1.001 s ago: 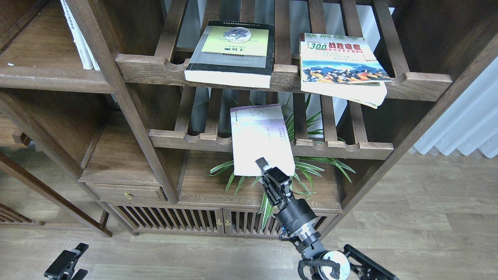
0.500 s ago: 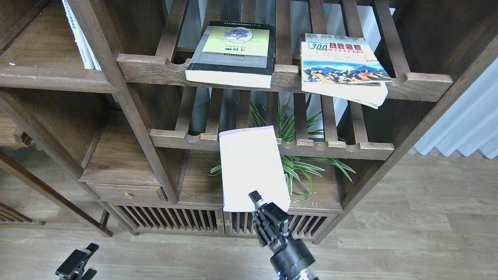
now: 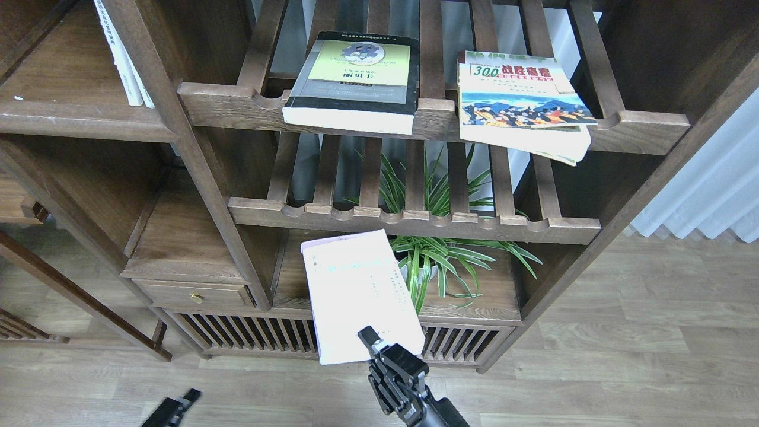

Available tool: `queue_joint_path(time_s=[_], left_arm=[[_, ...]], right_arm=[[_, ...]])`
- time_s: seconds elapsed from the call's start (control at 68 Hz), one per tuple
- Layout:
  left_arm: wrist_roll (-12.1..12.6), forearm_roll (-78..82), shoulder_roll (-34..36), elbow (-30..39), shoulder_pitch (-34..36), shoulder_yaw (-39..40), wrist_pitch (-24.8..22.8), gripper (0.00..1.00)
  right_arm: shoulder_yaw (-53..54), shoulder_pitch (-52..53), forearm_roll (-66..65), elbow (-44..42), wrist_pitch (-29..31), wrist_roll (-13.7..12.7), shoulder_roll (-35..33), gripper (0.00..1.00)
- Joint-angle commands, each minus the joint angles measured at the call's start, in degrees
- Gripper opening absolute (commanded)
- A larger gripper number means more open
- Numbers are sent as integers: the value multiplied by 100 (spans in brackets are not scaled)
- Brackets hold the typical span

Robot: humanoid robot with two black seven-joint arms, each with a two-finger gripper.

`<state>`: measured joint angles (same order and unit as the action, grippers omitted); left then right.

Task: Organize books on shelf
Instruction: 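Grasp the white booklet's lower edge with the right gripper and pull it off, then lower the white booklet toward the left gripper below the shelf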

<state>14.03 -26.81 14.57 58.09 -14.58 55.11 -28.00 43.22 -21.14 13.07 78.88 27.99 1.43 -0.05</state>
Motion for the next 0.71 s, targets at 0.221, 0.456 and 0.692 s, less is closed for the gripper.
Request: queue_joint_path(time_s=[0.221, 0.456, 0.692], left_arm=[[-41, -166, -121, 352, -142, -35, 0, 100], [-269, -439, 28, 589, -151, 141, 0, 100], [-278, -421, 90, 1029, -80, 44, 0, 100]], right_arm=[[-95, 66, -155, -654, 1, -494, 5, 6], [-77, 356, -164, -1375, 1, -749, 5, 6], [-86, 409, -173, -1524, 1, -846, 5, 6]])
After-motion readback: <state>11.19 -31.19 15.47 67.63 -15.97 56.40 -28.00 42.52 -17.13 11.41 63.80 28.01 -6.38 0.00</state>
